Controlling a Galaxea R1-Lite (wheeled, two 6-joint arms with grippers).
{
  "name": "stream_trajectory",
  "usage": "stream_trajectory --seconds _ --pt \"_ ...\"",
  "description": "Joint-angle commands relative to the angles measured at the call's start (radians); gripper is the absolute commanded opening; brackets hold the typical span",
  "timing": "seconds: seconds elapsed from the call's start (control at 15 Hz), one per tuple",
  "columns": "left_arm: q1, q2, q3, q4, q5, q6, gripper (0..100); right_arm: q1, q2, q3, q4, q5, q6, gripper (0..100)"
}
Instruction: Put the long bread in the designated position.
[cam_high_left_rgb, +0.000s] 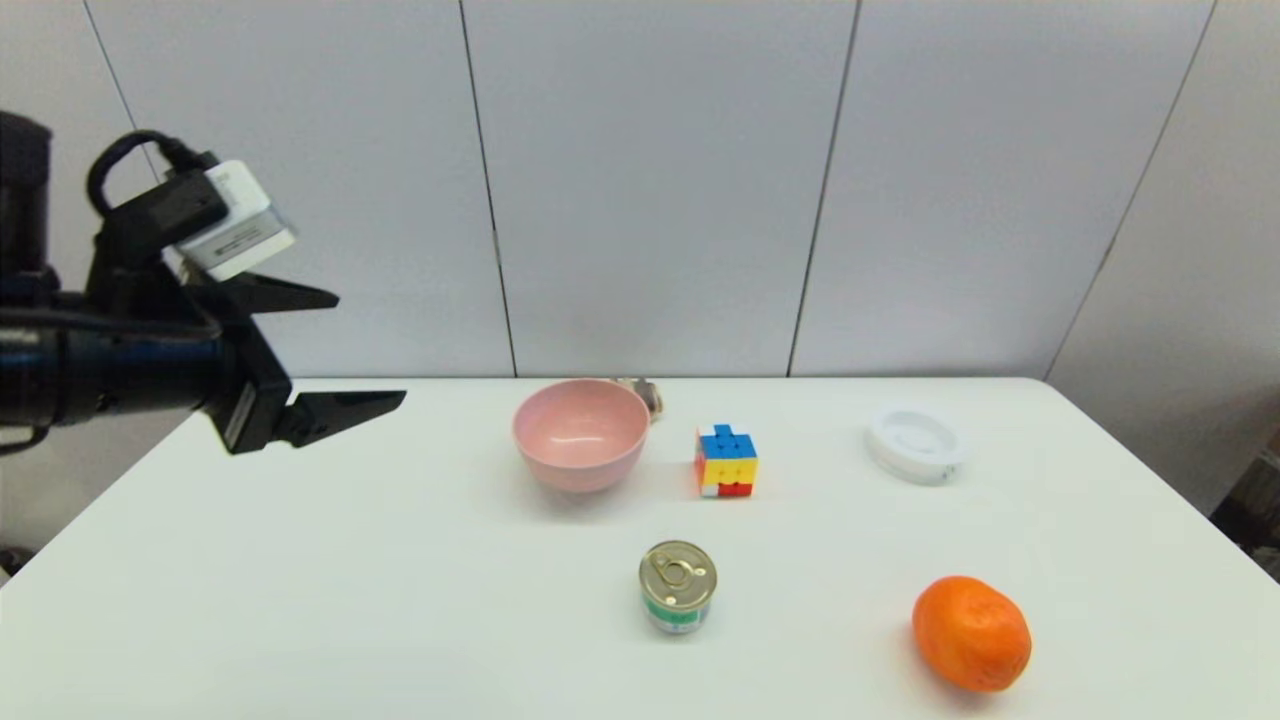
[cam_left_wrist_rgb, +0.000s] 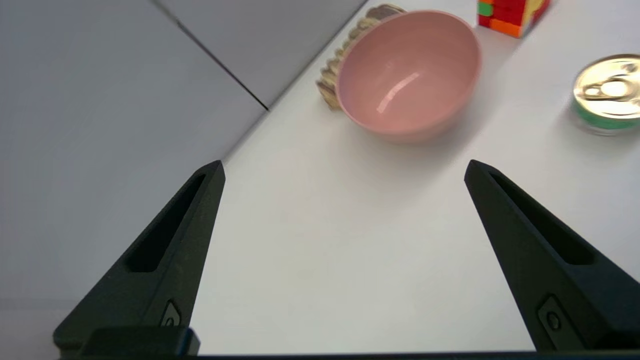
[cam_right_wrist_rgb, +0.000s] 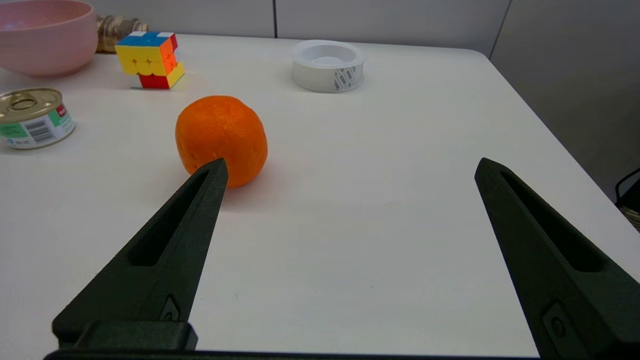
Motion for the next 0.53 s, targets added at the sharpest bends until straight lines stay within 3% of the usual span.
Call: stream_trajectory --seconds 0.07,0.27,0.53 --pt "0.015 -0.395 0.45 -0.352 0.098 -0.243 100 0.0 0.001 0.0 0.0 0.001 0.0 100" --pt "0.017 -0.617 0.614 -0.397 0.241 -0.265 100 0.0 0.001 0.0 0.0 0.001 0.0 100" --pt "0.08 -0.887 0.77 -0.383 0.25 -0.269 100 0.0 0.001 0.0 0.0 0.001 -0.001 100"
